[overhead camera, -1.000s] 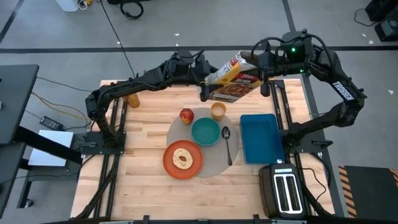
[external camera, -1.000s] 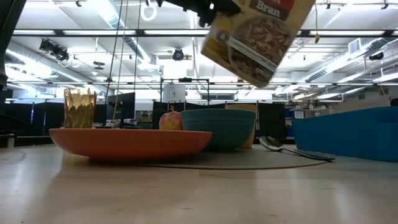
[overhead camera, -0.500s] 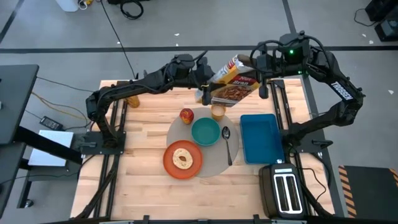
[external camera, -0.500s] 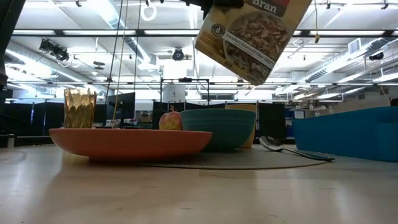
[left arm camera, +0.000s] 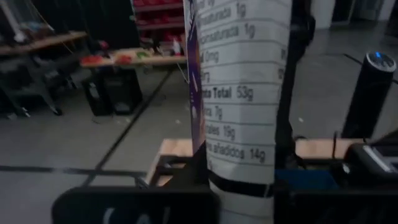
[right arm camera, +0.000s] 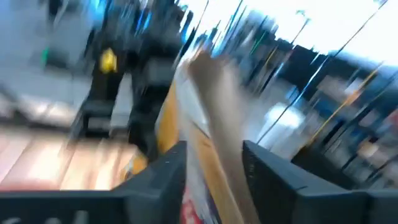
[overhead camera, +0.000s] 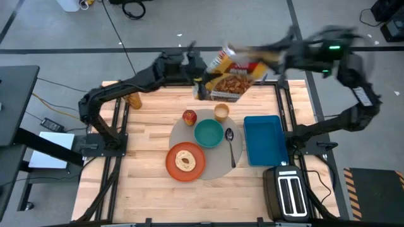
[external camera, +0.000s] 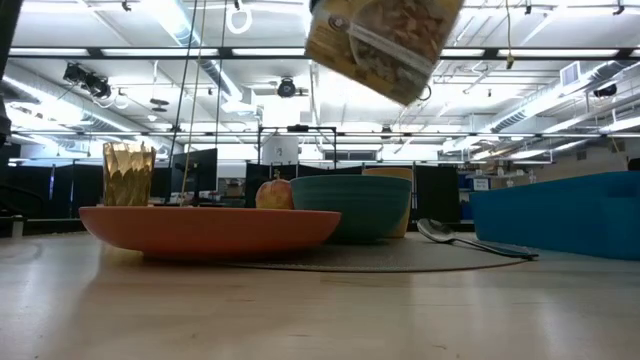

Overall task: Arrange a breakfast setting
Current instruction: Pour the cereal from the cereal box into the green bowl

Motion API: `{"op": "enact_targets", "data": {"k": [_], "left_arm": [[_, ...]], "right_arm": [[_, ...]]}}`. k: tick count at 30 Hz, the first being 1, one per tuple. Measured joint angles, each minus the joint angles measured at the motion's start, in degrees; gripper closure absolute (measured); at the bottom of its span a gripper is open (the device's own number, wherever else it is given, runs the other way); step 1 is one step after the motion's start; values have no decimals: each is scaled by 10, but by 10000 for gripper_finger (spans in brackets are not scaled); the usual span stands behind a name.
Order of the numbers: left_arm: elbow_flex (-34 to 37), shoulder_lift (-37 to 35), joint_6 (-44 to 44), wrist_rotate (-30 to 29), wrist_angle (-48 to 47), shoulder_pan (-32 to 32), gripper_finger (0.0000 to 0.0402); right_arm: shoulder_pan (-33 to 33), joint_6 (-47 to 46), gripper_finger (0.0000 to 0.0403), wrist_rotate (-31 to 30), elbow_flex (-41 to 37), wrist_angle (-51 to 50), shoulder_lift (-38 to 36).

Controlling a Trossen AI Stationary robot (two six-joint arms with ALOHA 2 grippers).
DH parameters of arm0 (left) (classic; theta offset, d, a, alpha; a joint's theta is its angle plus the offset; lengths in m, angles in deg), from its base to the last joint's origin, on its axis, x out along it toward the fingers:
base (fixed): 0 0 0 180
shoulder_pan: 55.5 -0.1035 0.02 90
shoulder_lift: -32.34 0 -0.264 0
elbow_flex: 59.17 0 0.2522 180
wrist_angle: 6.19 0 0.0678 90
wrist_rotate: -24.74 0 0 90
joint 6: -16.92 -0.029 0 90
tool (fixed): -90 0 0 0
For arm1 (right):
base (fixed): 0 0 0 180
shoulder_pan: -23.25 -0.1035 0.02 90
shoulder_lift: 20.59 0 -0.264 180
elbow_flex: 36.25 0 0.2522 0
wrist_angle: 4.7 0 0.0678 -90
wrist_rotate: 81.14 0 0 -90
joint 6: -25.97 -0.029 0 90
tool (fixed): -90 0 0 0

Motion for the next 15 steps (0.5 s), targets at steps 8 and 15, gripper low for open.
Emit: {"op": "enact_targets", "data": {"k": [8,15], "left_arm": [[0,-105,-1,-4,3,-32,393],[-1,-165,3,0,108,-27,393]], "right_arm": [[33,-14,132,-55,2,77,-91],[40,-109,72,-5,-86,89,-117]]}}
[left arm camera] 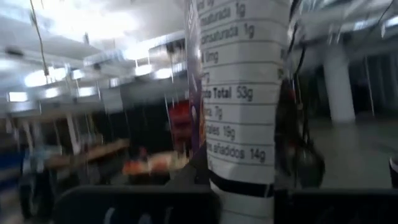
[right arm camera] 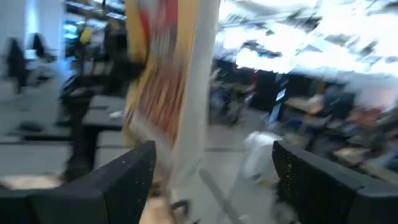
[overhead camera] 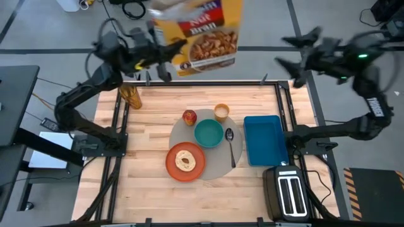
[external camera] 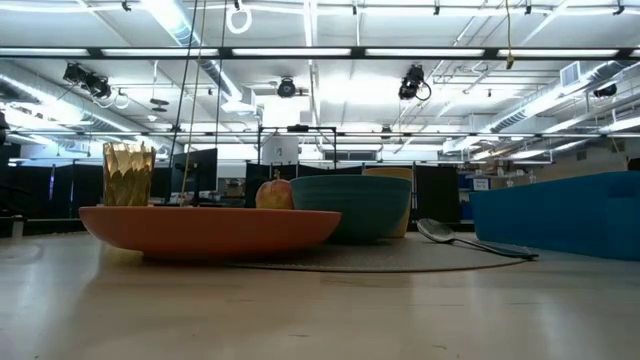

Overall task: Arrange a breakfast setting
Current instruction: Pour the cereal from the cereal box into the green bowl

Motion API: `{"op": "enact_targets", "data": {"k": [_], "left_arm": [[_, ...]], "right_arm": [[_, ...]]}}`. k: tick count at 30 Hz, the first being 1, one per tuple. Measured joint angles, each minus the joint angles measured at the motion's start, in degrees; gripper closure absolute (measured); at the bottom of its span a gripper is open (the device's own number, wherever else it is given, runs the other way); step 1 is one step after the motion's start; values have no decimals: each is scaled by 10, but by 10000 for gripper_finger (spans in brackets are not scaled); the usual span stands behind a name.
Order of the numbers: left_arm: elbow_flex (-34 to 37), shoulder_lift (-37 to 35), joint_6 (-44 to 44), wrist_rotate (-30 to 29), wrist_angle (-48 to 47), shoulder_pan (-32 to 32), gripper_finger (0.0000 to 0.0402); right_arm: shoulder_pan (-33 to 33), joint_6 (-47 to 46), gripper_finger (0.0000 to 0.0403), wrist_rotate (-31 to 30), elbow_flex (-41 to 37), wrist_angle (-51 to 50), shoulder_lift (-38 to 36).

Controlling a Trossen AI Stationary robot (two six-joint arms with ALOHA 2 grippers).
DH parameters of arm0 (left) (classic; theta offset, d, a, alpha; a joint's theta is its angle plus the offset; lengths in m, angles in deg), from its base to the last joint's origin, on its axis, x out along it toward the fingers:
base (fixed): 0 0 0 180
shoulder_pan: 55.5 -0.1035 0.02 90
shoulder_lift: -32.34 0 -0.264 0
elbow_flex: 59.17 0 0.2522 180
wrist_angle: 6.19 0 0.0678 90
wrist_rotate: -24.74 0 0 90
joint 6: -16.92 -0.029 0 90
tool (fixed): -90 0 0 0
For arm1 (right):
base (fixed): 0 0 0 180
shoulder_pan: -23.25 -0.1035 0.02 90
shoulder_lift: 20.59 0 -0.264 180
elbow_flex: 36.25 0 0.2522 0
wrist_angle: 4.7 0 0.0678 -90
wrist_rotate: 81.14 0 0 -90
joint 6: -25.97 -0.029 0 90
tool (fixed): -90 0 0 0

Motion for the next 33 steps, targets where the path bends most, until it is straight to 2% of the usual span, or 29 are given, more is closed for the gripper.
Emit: {"op": "enact_targets", "data": {"k": [5,10,12,17,26,29,33], "left_arm": [[0,-10,0,0,98,21,393],[0,-8,-1,9,156,40,393],[0,-7,3,17,162,43,393],[0,5,3,18,164,56,393],[0,39,14,17,182,66,393],[-1,48,22,16,196,65,393],[-1,55,30,13,200,65,389]], "right_arm": [[-1,-73,49,63,-129,128,9],[-20,-144,38,141,-253,424,57],[-30,-190,35,150,-275,532,86],[-49,-263,32,157,-278,682,152],[-56,-338,45,147,-278,834,196],[-57,-343,67,138,-278,854,197],[-59,-338,114,123,-278,858,195]]}}
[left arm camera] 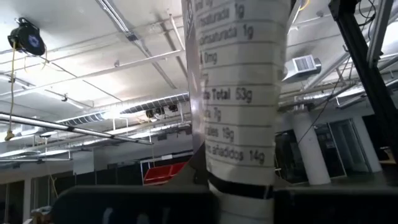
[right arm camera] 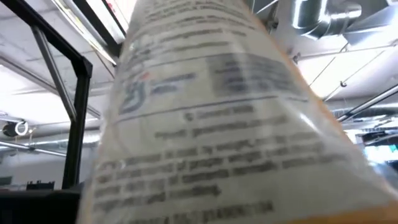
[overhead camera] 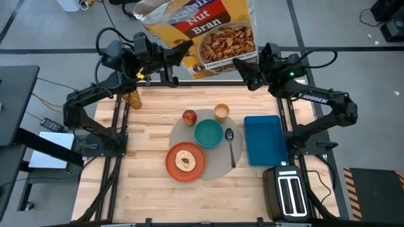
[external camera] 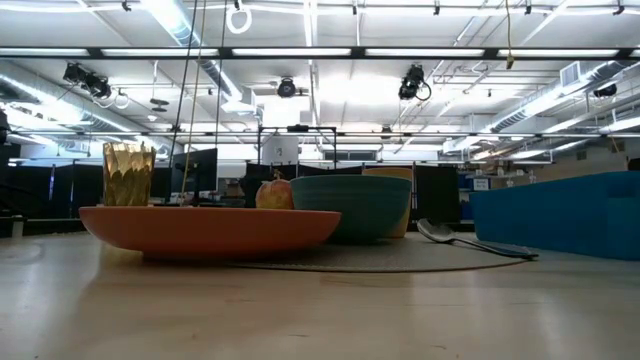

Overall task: Arrange a breakfast setting
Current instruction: Pour the cereal from the cereal box into the green bowl

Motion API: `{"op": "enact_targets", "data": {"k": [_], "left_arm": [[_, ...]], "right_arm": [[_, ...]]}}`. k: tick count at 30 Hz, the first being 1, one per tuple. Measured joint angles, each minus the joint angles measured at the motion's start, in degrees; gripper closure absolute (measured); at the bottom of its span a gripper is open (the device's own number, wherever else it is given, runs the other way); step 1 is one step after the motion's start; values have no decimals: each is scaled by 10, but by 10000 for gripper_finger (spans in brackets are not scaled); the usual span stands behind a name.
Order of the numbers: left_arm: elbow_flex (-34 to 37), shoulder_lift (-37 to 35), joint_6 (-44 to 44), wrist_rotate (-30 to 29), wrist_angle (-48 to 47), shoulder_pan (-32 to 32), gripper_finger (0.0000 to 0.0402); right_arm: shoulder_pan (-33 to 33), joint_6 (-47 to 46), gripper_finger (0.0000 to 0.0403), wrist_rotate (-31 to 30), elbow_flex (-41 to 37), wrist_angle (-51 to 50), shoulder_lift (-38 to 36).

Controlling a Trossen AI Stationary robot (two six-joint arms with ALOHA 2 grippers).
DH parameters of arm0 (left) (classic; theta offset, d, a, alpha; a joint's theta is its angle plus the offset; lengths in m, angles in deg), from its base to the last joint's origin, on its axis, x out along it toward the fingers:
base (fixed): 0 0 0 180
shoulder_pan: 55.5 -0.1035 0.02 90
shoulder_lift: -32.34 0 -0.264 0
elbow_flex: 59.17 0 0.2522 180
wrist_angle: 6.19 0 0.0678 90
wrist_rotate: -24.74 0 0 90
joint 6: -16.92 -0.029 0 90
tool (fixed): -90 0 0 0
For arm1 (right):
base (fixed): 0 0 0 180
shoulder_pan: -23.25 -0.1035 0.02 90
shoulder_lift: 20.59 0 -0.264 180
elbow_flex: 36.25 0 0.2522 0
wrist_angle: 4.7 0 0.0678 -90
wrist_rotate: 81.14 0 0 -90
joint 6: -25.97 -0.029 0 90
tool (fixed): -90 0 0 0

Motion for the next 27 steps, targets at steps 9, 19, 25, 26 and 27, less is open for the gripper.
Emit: {"op": "enact_targets", "data": {"k": [9,19,25,26,27], "left_arm": [[2,-6,46,3,-28,-1,314],[1,-95,27,5,-184,2,167],[2,-182,5,-6,-421,3,135],[2,-197,8,-20,-458,3,136],[2,-210,16,-35,-497,3,138]], "right_arm": [[7,19,207,31,0,2,-12],[29,53,212,79,0,-103,-74],[33,132,212,81,0,-326,-152],[34,142,212,80,0,-361,-167],[35,152,212,80,0,-394,-183]]}}
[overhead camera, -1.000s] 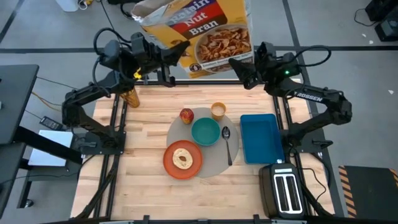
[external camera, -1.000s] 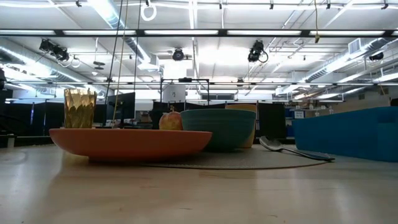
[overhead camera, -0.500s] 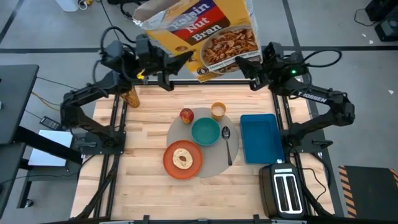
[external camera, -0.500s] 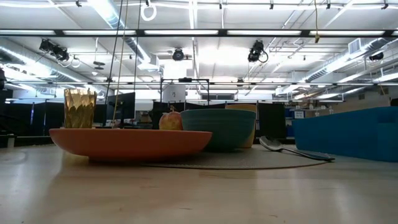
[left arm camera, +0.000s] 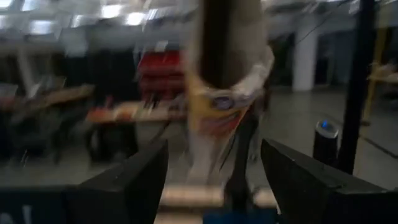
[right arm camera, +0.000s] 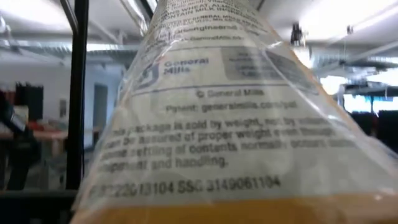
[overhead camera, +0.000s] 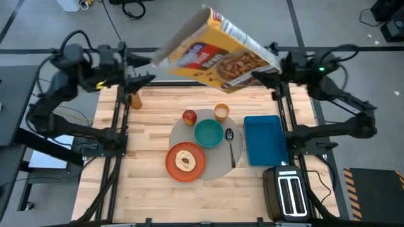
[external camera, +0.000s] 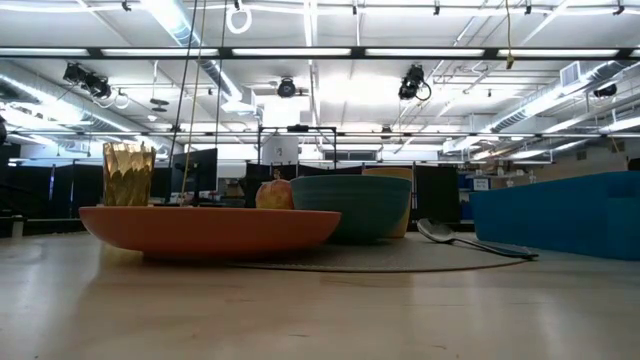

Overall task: Arrange a breakfast setting
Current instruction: Pour the cereal from the cereal box into the green bowl

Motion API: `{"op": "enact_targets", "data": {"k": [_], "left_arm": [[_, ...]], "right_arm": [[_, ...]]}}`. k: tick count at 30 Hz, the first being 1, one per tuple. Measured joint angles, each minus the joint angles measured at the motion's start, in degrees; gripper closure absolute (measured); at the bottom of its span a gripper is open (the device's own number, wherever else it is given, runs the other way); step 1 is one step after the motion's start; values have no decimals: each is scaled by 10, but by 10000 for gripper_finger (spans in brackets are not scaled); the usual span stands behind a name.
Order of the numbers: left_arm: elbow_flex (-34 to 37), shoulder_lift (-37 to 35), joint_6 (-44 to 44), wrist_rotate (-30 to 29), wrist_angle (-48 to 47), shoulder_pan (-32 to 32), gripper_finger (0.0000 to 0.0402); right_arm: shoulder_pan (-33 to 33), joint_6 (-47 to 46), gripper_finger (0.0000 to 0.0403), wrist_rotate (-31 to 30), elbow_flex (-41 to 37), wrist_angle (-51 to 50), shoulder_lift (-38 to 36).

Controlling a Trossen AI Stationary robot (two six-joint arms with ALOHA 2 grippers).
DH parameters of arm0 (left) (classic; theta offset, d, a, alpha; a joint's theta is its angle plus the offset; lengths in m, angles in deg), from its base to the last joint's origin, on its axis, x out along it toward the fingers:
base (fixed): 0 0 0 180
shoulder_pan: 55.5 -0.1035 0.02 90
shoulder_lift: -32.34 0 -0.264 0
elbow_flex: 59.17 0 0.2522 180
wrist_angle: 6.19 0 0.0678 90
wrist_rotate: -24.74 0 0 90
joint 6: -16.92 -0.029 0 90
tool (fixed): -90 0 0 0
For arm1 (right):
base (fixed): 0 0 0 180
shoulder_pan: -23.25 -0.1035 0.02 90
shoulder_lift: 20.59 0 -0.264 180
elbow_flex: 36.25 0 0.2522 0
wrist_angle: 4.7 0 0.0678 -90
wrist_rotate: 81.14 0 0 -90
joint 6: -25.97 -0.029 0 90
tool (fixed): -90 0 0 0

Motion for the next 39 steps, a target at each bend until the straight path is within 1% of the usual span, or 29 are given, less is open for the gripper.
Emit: {"op": "enact_targets", "data": {"k": [4,7,10,12,14,19,22,25,29,33,39], "left_arm": [[0,-30,39,-50,-101,0,149],[0,-34,84,-89,-155,0,156],[0,-33,130,-129,-192,0,159],[0,-29,152,-146,-197,0,159],[0,-26,168,-152,-196,0,159],[1,-5,199,-170,-179,0,159],[0,6,207,-173,-179,0,159],[0,24,207,-175,-178,0,159],[0,55,194,-175,-179,4,159],[0,94,194,-175,-170,16,159],[1,146,189,-174,-158,31,159]], "right_arm": [[12,28,213,0,0,-133,-61],[21,52,213,-1,0,-236,-102],[34,83,213,-1,0,-336,-145],[40,98,213,1,-5,-389,-176],[44,102,213,5,-28,-399,-213],[45,75,213,11,-127,-399,-308],[45,51,213,17,-183,-409,-351],[45,45,213,18,-216,-431,-386],[46,71,213,17,-234,-507,-402],[45,98,214,16,-229,-560,-393],[45,123,214,19,-224,-580,-357]]}}
